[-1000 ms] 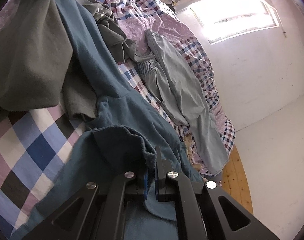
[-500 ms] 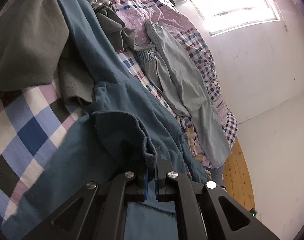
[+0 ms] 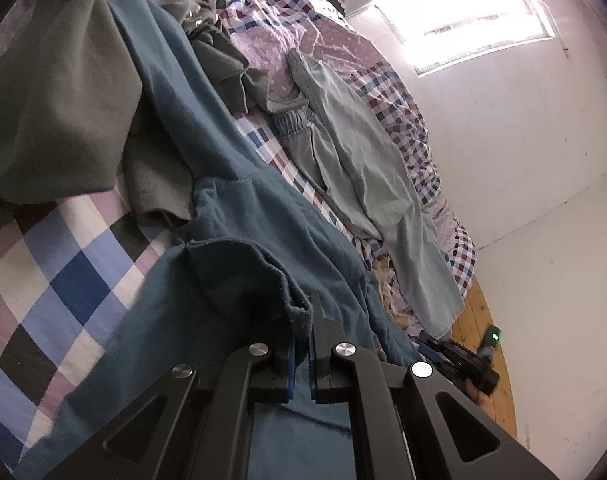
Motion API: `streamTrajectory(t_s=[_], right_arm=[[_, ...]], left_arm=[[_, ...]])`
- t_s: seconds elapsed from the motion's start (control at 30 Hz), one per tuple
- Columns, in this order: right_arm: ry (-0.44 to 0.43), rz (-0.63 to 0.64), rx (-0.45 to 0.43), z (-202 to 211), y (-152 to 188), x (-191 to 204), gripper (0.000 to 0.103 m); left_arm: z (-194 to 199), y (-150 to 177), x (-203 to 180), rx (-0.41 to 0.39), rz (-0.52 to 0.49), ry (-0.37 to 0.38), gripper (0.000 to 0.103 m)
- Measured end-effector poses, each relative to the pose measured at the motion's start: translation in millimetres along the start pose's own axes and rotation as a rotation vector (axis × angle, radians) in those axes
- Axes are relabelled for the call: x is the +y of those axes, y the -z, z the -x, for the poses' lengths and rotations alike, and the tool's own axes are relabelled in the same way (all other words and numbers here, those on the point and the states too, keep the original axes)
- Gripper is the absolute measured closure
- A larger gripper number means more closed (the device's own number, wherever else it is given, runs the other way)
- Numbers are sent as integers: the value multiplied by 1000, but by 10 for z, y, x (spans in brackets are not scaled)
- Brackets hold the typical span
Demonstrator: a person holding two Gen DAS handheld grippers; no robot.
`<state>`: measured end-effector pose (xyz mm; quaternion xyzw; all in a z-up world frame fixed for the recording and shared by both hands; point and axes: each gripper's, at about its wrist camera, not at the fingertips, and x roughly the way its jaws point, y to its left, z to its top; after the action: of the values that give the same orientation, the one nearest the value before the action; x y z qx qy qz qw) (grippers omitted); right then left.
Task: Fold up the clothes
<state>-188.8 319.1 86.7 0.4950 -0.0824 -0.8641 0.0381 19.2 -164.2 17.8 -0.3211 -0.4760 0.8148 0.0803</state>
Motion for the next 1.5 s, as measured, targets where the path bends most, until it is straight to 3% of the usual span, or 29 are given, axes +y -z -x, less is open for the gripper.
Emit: streamTrajectory(t_s=[0.2, 0.23, 0.27, 0.3, 0.4, 0.47, 0.6, 0.7, 0.8, 0.93, 1.0, 1.03, 1.07, 1.13, 1.27, 1.4, 1.5], right_arm=[[78, 43, 70, -377, -136, 18, 58], [78, 48, 78, -407, -149, 17, 65], [89, 64, 85, -426, -155, 34, 93], [109, 87, 91, -437, -161, 59, 99], [191, 204, 104, -383, -197, 202, 100], [301, 296, 79, -271, -284, 311, 100], [517, 341, -6, -41, -559, 363, 100], [595, 286, -50, -28, -719, 215, 100], [636, 256, -71, -130, -758, 62, 100], [575, 200, -89, -149, -755, -38, 95], [483, 162, -90, -94, -766, -71, 92], [400, 133, -95, -26, -769, -90, 84], [343, 110, -97, 34, -755, -89, 68], [258, 72, -109, 177, -708, -95, 56], [157, 71, -154, 548, -419, -107, 56], [68, 143, -128, 776, 173, -58, 56], [85, 273, -86, 806, 669, 50, 57]], left_arm=[[-10, -15, 41, 9, 1, -12, 100], [-3, -24, 55, 6, 5, -13, 100], [4, -33, 69, 4, 9, -14, 100], [11, -42, 82, 2, 14, -15, 100], [24, -57, 89, -5, 14, -3, 100], [36, -60, 78, -13, 11, 16, 100], [163, -47, -81, -91, -51, 116, 101], [81, 22, -267, -78, -181, 31, 101], [-143, 86, -174, 23, -169, -90, 101], [-263, 146, -79, 80, -159, -179, 101], [-271, 156, -89, 85, -171, -193, 101], [-270, 157, -94, 84, -176, -197, 101], [-268, 157, -99, 82, -181, -201, 101], [-273, 159, -77, 86, -175, -209, 101], [-262, 144, -30, 90, -159, -215, 101], [-296, 124, -27, 88, -150, -214, 101], [-301, 116, -32, 86, -146, -214, 101]])
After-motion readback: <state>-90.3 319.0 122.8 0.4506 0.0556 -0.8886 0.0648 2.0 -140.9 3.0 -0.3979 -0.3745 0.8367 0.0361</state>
